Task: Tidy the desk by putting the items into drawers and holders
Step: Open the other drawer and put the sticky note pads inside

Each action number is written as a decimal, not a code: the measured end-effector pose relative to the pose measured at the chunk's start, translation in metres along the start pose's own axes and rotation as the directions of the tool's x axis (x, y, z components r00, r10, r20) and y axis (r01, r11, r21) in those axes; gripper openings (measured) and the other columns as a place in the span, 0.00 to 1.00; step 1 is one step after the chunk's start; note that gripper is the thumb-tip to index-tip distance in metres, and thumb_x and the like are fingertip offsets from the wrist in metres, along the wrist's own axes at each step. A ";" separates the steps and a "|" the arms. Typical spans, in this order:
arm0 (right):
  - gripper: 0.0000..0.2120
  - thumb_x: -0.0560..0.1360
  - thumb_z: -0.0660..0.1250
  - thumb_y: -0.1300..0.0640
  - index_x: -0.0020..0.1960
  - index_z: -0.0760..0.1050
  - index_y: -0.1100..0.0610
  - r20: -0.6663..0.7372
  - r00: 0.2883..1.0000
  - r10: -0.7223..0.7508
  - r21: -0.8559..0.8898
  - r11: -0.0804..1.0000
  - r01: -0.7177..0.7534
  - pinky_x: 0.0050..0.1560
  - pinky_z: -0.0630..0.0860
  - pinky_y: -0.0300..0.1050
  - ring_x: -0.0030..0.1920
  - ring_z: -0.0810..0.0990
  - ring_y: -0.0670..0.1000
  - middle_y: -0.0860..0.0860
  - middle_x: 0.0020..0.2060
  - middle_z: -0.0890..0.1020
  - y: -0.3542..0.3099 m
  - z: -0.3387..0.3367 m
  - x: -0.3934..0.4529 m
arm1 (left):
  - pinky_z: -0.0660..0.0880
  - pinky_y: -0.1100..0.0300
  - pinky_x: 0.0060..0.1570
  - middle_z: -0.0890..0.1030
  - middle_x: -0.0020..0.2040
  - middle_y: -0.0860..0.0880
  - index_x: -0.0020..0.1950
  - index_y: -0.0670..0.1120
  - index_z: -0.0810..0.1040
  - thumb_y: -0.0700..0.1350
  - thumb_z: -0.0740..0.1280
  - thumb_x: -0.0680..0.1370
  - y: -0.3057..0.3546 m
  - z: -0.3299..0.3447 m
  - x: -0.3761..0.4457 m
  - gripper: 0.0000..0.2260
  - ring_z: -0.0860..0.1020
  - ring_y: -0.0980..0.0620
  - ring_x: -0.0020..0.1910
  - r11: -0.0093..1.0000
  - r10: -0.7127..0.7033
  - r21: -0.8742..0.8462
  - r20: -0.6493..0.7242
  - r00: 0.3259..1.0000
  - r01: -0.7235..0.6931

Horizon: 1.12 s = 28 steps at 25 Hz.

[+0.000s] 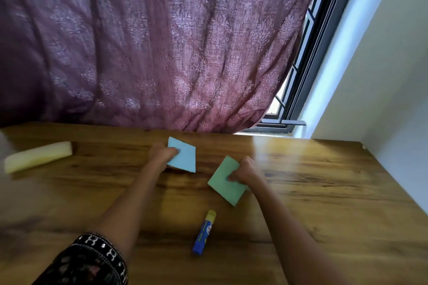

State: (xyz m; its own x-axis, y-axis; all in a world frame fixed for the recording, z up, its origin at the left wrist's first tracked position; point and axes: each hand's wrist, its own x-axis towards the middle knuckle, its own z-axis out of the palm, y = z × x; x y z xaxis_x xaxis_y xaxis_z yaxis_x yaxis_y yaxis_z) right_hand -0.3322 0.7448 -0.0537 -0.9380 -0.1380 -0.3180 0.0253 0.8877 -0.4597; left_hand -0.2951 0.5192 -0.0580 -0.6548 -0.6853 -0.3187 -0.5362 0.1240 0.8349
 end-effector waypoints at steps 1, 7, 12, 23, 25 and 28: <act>0.26 0.69 0.73 0.53 0.63 0.70 0.60 -0.035 0.999 -0.025 0.057 0.998 0.027 0.56 0.76 0.49 0.59 0.76 0.57 0.57 0.60 0.76 -0.001 -0.004 -0.010 | 0.77 0.51 0.52 0.80 0.57 0.40 0.55 0.38 0.77 0.41 0.74 0.71 -0.003 -0.008 -0.011 0.15 0.79 0.42 0.53 0.996 0.017 -0.084 -0.003 1.000 -0.017; 0.09 0.74 0.65 0.59 0.54 0.75 0.58 -0.151 0.976 -0.157 0.505 0.836 0.213 0.49 0.79 0.51 0.53 0.79 0.58 0.56 0.50 0.80 -0.003 -0.011 -0.099 | 0.76 0.52 0.50 0.77 0.53 0.45 0.57 0.39 0.74 0.41 0.70 0.74 -0.032 -0.078 -0.123 0.14 0.75 0.47 0.51 0.938 0.051 -0.341 -0.050 0.997 -0.065; 0.05 0.79 0.59 0.61 0.51 0.73 0.56 0.013 0.965 -0.261 0.806 0.574 0.144 0.39 0.78 0.47 0.45 0.78 0.51 0.54 0.50 0.80 0.000 0.027 -0.210 | 0.76 0.49 0.51 0.78 0.53 0.42 0.51 0.41 0.74 0.41 0.68 0.76 -0.113 -0.152 -0.221 0.07 0.76 0.45 0.49 0.907 0.015 -0.416 -0.110 0.994 -0.059; 0.19 0.70 0.70 0.69 0.56 0.67 0.57 0.346 0.874 -0.343 0.666 0.745 0.028 0.39 0.82 0.45 0.53 0.80 0.54 0.56 0.56 0.77 -0.036 0.148 -0.361 | 0.75 0.53 0.42 0.75 0.51 0.41 0.52 0.40 0.72 0.38 0.64 0.78 -0.275 -0.258 -0.344 0.04 0.73 0.44 0.49 0.905 -0.178 -0.421 -0.241 0.954 0.063; 0.18 0.69 0.72 0.66 0.55 0.69 0.57 0.322 0.871 -0.371 0.628 0.772 0.097 0.37 0.81 0.42 0.51 0.79 0.52 0.54 0.53 0.78 -0.044 0.166 -0.378 | 0.75 0.51 0.45 0.75 0.52 0.42 0.52 0.40 0.72 0.39 0.64 0.78 -0.293 -0.279 -0.351 0.04 0.73 0.44 0.50 0.910 -0.204 -0.405 -0.259 0.944 0.085; 0.13 0.70 0.73 0.64 0.50 0.73 0.57 0.342 0.846 -0.408 0.566 0.808 0.161 0.44 0.78 0.46 0.52 0.79 0.53 0.54 0.51 0.81 -0.061 0.204 -0.392 | 0.76 0.48 0.47 0.73 0.55 0.42 0.57 0.41 0.72 0.40 0.62 0.80 -0.319 -0.316 -0.354 0.07 0.73 0.44 0.52 0.918 -0.254 -0.371 -0.280 0.926 0.139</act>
State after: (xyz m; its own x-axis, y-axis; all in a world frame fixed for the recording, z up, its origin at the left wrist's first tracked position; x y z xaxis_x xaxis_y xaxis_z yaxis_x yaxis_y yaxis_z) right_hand 0.1044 0.6553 -0.0702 -0.6861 -0.6294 -0.3648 0.0648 0.4466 -0.8924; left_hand 0.2766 0.4953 -0.0699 -0.3211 -0.8668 -0.3815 -0.3857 -0.2482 0.8886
